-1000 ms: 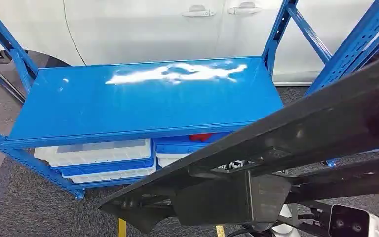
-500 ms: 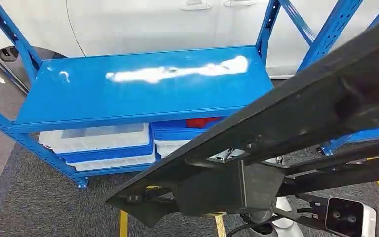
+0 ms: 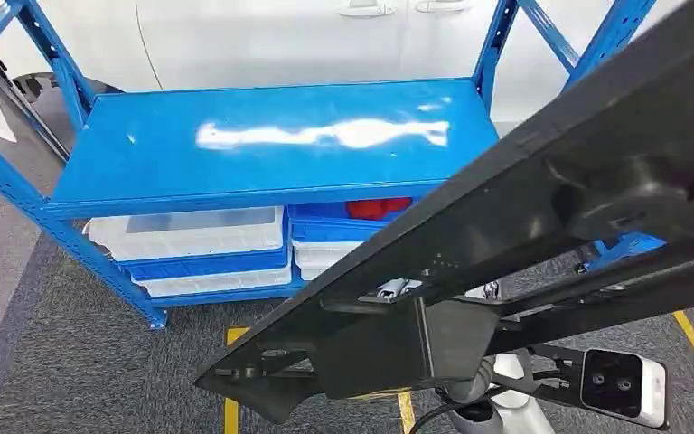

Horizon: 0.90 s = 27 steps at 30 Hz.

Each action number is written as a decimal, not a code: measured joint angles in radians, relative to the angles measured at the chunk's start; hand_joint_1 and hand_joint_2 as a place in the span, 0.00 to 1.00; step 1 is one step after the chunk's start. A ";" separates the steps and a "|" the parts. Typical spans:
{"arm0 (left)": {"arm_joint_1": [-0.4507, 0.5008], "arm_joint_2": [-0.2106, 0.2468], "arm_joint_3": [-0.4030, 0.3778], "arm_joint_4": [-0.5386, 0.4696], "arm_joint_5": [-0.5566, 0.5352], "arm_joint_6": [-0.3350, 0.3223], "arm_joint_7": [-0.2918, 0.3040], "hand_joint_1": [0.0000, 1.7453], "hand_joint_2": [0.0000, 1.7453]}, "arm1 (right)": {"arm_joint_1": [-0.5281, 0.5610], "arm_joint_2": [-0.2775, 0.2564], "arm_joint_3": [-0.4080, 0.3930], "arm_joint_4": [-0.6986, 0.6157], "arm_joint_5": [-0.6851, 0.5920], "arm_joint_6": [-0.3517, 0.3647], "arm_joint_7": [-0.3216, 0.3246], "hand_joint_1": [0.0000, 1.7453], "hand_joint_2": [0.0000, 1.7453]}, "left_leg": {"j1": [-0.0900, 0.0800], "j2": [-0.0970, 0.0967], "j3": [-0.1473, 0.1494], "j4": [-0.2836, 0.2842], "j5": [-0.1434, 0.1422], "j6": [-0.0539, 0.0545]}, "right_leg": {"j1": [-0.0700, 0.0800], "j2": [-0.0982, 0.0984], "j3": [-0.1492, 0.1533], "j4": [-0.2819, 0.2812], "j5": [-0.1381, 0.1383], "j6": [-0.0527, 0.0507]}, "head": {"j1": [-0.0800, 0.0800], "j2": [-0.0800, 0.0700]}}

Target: Take the parts from the cabinet and place them on the table.

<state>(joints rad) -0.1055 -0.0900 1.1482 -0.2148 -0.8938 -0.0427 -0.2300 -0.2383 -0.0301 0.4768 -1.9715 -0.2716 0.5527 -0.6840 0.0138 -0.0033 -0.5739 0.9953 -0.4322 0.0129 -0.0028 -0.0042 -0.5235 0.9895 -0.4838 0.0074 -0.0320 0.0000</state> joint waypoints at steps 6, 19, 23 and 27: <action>-0.001 0.000 0.001 0.000 0.005 0.001 -0.001 0.00 1.00 | -0.002 0.000 -0.010 0.006 -0.001 -0.005 0.000 1.00 1.00 | -0.002 0.001 -0.019 0.027 -0.020 -0.030 | -0.005 -0.006 -0.010 -0.022 0.035 -0.029 | 0.000 0.000; 0.007 -0.001 0.013 0.000 0.021 0.013 0.005 0.00 1.00 | 0.009 0.000 -0.042 0.013 0.035 -0.032 0.000 1.00 1.00 | -0.004 -0.029 0.037 0.013 -0.041 -0.011 | 0.000 0.053 -0.074 0.018 0.064 0.001 | 0.000 0.000; 0.004 -0.004 0.018 0.000 0.021 0.013 0.005 0.00 1.00 | 0.003 0.000 -0.048 0.013 0.035 -0.032 0.000 1.00 1.00 | 0.004 0.008 0.028 0.002 -0.024 0.011 | -0.006 0.016 -0.147 0.176 -0.041 0.024 | 0.000 0.000; 0.007 -0.004 0.024 0.000 0.020 0.015 0.005 0.00 1.00 | 0.005 -0.003 -0.054 0.021 0.035 -0.035 0.000 1.00 1.00 | 0.003 0.047 0.019 0.003 -0.019 0.009 | -0.014 0.009 -0.194 0.305 -0.066 0.033 | 0.000 0.000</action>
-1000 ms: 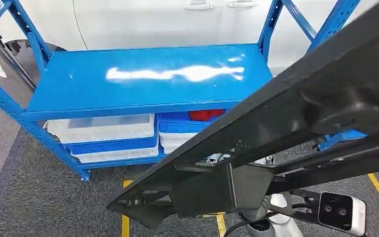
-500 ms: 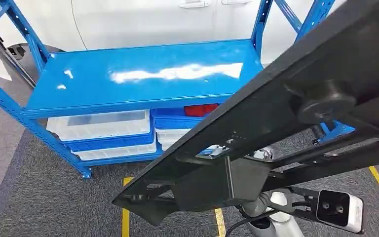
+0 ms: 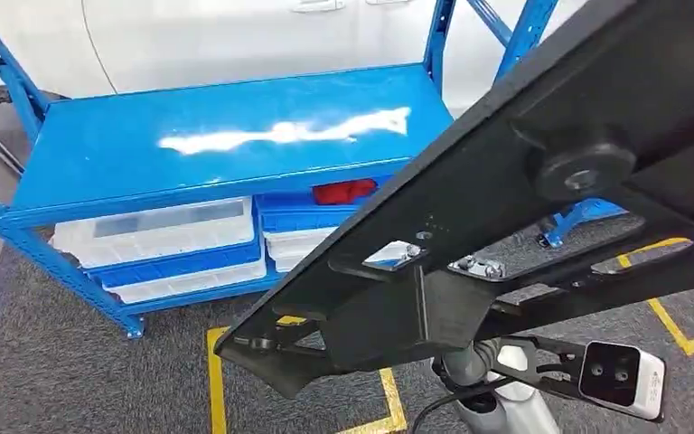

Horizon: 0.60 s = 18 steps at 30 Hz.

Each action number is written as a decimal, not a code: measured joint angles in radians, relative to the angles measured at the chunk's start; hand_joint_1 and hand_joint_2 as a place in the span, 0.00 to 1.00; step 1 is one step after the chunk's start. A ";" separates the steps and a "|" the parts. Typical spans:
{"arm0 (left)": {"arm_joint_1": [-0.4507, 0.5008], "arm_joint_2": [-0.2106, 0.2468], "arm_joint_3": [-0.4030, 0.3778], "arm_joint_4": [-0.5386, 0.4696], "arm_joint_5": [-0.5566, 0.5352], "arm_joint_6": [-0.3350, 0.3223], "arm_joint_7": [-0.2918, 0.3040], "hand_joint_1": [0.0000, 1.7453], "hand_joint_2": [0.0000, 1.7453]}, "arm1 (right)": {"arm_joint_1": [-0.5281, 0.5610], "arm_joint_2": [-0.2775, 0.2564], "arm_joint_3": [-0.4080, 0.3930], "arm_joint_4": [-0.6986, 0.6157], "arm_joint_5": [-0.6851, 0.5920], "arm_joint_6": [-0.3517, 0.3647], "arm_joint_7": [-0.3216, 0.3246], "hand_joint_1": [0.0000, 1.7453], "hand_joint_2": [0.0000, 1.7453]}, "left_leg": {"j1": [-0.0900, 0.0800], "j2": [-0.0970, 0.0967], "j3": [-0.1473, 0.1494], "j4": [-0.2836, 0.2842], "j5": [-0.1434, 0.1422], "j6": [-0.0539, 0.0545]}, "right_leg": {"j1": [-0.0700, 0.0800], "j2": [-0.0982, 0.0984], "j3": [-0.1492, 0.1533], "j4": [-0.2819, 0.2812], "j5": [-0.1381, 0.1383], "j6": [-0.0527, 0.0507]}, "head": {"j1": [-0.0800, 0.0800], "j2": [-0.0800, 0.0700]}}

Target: Take the parts from the cabinet and place them on the table.

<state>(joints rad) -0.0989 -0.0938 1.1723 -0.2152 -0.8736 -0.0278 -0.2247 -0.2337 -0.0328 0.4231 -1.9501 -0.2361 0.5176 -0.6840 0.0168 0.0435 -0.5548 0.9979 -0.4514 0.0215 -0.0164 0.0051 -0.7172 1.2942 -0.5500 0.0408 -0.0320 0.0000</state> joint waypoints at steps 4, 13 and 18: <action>-0.001 -0.001 0.000 0.000 -0.006 0.018 0.000 0.00 1.00 | 0.000 -0.005 -0.012 0.000 0.016 -0.021 0.000 1.00 1.00 | -0.008 0.029 0.004 0.002 -0.002 -0.015 | 0.018 -0.076 0.158 -0.290 0.092 -0.024 | 0.000 0.000; 0.001 0.023 -0.003 0.000 -0.055 0.030 -0.009 0.00 1.00 | 0.055 -0.011 -0.053 -0.059 0.090 -0.080 0.000 1.00 1.00 | -0.001 -0.036 -0.121 0.295 -0.164 -0.049 | 0.016 0.009 0.139 -0.304 0.120 -0.075 | 0.000 0.000; 0.000 0.048 -0.026 0.000 -0.075 0.043 -0.065 0.00 1.00 | 0.125 -0.013 -0.106 -0.129 0.101 -0.074 0.000 1.00 1.00 | -0.001 -0.075 -0.005 0.058 -0.012 -0.033 | 0.021 0.065 0.138 -0.291 0.118 -0.071 | 0.000 0.000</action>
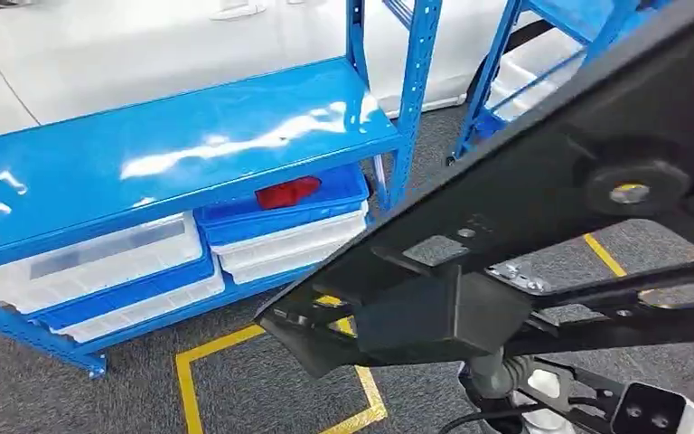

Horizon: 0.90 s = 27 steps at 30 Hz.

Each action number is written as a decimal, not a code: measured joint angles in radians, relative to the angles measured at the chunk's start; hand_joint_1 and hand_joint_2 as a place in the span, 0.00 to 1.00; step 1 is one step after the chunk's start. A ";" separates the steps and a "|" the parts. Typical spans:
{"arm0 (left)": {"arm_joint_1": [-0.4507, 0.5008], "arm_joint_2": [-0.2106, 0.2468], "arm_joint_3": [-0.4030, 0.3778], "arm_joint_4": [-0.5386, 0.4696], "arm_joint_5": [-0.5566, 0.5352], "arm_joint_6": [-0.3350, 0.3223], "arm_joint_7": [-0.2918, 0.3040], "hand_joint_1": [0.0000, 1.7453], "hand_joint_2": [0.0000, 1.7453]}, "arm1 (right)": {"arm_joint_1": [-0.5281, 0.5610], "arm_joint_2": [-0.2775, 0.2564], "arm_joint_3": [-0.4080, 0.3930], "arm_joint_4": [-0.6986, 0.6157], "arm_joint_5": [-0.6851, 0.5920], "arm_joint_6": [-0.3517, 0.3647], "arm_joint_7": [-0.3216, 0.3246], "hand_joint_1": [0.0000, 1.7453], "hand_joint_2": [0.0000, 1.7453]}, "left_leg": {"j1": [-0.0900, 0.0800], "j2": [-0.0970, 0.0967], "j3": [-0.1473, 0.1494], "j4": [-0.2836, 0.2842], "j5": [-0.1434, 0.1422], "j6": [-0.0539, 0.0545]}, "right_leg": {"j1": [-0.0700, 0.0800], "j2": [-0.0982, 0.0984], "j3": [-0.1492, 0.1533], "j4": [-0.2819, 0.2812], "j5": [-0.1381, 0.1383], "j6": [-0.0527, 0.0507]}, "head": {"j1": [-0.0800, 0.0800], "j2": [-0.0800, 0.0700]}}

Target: Take the parts from the cabinet and place them on the table.

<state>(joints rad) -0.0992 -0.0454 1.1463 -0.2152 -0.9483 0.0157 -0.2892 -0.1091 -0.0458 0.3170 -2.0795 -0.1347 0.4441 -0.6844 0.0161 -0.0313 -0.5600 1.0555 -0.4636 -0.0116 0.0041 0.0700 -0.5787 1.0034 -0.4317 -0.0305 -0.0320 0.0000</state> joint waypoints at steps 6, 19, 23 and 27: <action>-0.015 0.027 -0.001 -0.001 0.018 -0.030 -0.027 0.00 1.00 | 0.015 0.001 -0.060 -0.023 0.003 0.045 0.000 1.00 1.00 | 0.006 0.006 0.022 -0.063 0.007 0.023 | -0.006 0.035 -0.023 0.014 0.005 0.036 | 0.000 0.000; -0.008 0.024 -0.001 -0.001 0.019 -0.042 0.056 0.00 1.00 | -0.022 0.014 -0.087 -0.028 0.069 -0.008 0.000 1.00 1.00 | -0.004 0.127 0.029 -0.064 -0.001 -0.004 | -0.005 -0.120 -0.008 0.005 -0.008 0.031 | 0.000 0.000; -0.009 0.023 0.002 -0.001 0.034 -0.039 0.066 0.00 1.00 | -0.049 0.014 -0.084 -0.021 0.058 -0.031 0.000 1.00 1.00 | 0.004 0.056 -0.003 0.023 -0.070 -0.021 | -0.015 -0.084 -0.006 -0.010 0.005 0.002 | 0.000 0.000; 0.005 0.023 0.002 -0.001 0.019 -0.038 0.065 0.00 1.00 | -0.050 0.014 -0.081 -0.008 0.061 -0.052 0.000 1.00 1.00 | 0.004 0.038 -0.121 0.261 -0.151 -0.021 | -0.006 -0.038 -0.010 -0.007 0.007 -0.003 | 0.000 0.000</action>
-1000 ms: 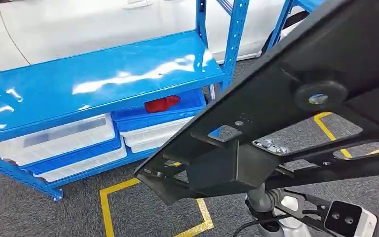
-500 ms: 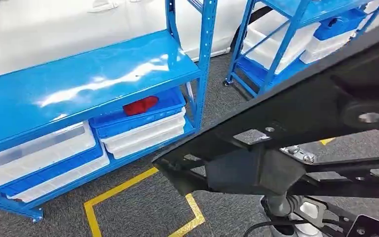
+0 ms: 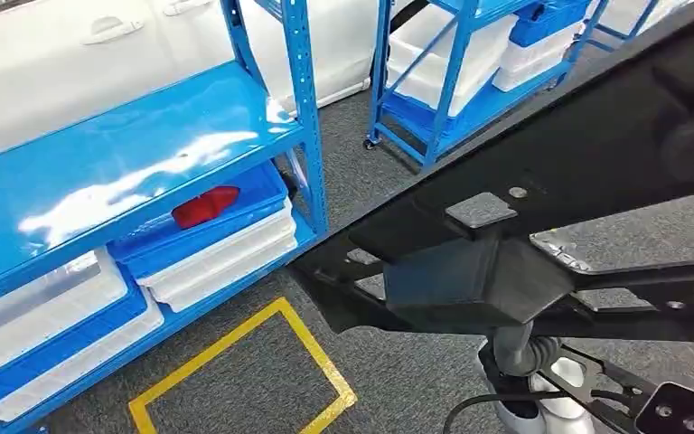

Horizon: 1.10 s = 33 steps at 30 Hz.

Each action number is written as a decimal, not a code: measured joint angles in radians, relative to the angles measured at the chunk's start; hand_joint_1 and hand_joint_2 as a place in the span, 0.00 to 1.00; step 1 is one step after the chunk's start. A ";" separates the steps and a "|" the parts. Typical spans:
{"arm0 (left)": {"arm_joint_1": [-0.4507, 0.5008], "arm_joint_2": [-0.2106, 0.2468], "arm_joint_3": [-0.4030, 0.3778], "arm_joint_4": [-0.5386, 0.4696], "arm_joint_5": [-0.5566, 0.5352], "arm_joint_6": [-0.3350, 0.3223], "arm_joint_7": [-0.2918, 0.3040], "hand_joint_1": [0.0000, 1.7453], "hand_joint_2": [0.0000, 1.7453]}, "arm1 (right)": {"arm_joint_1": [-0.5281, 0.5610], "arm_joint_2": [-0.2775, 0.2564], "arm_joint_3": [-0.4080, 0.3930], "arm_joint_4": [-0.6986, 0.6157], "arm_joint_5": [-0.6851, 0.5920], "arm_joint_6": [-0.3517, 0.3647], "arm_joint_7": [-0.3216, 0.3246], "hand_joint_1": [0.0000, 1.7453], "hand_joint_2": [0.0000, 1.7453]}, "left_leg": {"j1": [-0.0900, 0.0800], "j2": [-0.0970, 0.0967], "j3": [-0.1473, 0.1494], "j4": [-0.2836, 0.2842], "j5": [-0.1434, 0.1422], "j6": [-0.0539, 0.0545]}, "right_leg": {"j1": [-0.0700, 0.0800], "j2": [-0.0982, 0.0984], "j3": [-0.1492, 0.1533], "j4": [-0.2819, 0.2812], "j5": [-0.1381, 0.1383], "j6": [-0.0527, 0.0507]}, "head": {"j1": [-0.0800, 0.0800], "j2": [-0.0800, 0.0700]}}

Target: Take the parts from the cabinet and place them on the table.

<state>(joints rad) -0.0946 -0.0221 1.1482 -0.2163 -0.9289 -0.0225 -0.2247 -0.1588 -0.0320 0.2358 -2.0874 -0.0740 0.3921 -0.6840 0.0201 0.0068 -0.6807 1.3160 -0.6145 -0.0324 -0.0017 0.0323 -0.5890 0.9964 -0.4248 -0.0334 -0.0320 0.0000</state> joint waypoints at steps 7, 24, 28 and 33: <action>0.000 -0.003 -0.002 0.000 -0.018 0.021 0.046 0.00 1.00 | 0.007 -0.013 0.004 0.008 0.016 -0.016 0.000 1.00 1.00 | -0.004 -0.071 0.129 -0.311 0.152 0.022 | -0.005 0.076 -0.013 0.013 0.002 0.028 | 0.000 0.000; -0.002 -0.038 0.000 0.000 0.000 0.024 0.064 0.00 1.00 | 0.009 -0.047 0.043 0.016 0.051 -0.051 0.000 1.00 1.00 | -0.007 0.096 0.155 -0.334 0.150 0.007 | 0.000 -0.064 -0.004 0.008 -0.012 0.029 | 0.000 0.000; -0.006 -0.040 0.000 0.000 0.000 0.025 0.064 0.00 1.00 | -0.020 -0.047 0.050 0.024 0.046 -0.055 0.000 1.00 1.00 | -0.003 0.015 0.077 -0.156 0.043 -0.001 | -0.007 -0.031 -0.001 -0.003 -0.002 0.006 | 0.000 0.000; -0.001 -0.040 0.000 0.000 -0.013 0.023 0.078 0.00 1.00 | -0.033 -0.050 0.060 0.034 0.050 -0.085 0.000 1.00 1.00 | -0.004 -0.005 0.042 -0.126 0.096 0.011 | 0.004 0.025 0.004 0.001 -0.005 0.002 | 0.000 0.000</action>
<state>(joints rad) -0.0957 -0.0622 1.1486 -0.2163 -0.9419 0.0008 -0.1465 -0.1919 -0.0820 0.2953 -2.0539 -0.0236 0.3075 -0.6840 0.0164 0.0016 -0.6387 1.1901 -0.5182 -0.0213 0.0019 0.0575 -0.5845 0.9979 -0.4297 -0.0310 -0.0324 0.0000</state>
